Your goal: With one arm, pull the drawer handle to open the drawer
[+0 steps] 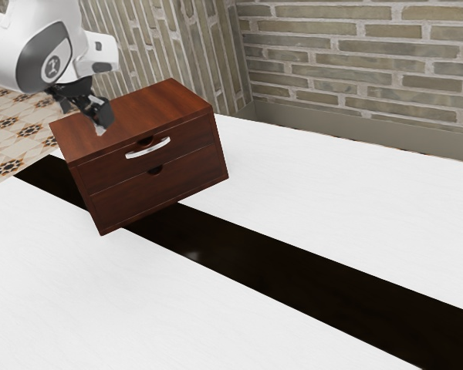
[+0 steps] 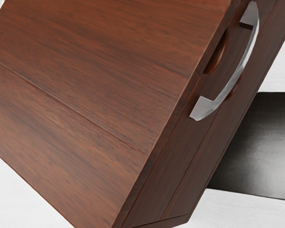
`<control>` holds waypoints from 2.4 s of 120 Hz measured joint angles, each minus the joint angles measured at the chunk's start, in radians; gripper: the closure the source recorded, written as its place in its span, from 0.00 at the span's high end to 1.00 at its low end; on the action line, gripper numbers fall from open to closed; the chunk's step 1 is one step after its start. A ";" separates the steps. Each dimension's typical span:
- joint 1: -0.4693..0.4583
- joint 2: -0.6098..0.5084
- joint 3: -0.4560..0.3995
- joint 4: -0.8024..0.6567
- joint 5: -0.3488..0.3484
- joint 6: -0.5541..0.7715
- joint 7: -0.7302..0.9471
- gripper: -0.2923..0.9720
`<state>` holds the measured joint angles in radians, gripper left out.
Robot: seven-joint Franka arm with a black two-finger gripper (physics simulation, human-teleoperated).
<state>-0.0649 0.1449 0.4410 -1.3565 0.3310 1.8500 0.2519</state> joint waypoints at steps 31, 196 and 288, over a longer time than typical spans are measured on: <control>0.004 0.061 -0.029 0.039 -0.008 0.055 0.026 0.75; -0.021 0.120 -0.084 -0.133 -0.051 0.233 0.132 0.75; 0.031 0.165 -0.091 -0.087 -0.049 0.274 0.174 0.75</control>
<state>-0.0338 0.3102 0.3498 -1.4440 0.2821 2.1244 0.4258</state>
